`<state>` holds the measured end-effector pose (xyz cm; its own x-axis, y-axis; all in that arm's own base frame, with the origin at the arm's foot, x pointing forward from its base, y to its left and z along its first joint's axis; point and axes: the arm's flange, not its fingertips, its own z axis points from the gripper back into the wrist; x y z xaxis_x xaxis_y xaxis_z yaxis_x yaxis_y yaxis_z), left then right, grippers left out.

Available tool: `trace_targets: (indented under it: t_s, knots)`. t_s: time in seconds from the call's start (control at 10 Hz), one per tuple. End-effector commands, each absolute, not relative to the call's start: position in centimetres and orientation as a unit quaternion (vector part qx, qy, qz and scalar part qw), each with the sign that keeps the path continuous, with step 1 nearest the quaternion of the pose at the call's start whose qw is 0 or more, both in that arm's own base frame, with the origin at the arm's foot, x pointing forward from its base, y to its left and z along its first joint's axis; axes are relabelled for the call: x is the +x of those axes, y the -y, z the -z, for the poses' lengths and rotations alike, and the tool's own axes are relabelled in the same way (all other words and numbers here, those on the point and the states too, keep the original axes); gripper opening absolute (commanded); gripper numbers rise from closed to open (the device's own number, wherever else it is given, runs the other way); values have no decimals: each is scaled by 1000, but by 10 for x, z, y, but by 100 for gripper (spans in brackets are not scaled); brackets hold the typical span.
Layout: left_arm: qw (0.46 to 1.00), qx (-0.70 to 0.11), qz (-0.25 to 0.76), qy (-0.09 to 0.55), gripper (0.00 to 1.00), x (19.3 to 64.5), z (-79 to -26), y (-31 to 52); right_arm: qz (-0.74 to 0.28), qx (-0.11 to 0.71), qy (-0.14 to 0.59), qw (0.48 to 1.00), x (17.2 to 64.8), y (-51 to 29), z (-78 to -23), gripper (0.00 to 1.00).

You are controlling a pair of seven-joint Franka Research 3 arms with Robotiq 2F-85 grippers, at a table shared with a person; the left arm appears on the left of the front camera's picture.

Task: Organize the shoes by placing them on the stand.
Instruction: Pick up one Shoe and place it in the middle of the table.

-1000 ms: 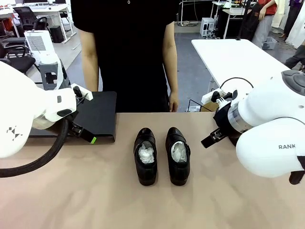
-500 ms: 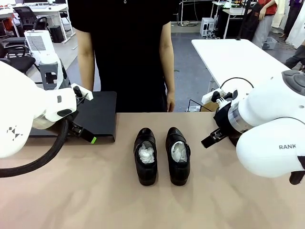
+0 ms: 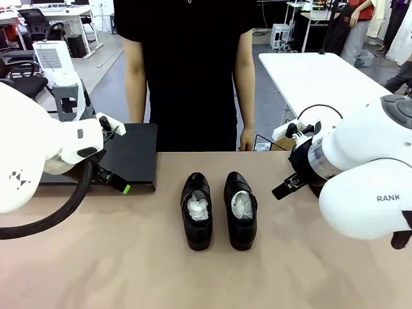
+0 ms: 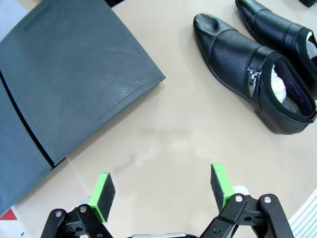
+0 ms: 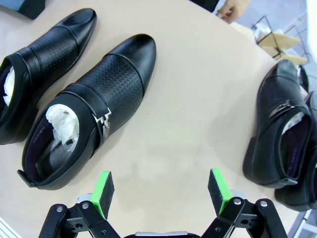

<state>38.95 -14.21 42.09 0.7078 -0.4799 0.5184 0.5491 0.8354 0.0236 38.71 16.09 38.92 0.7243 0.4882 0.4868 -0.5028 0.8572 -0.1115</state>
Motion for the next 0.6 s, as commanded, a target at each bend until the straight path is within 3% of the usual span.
trace_targets:
  t_s: [0.0, 0.5]
  knots:
    - [920, -73, 276, 267, 100, 389, -420, 139, -261, 16, 266, 928, 389, -162, -388, 100]
    - [920, -73, 276, 267, 100, 389, -420, 139, -267, 14, 258, 928, 387, -161, -389, 100]
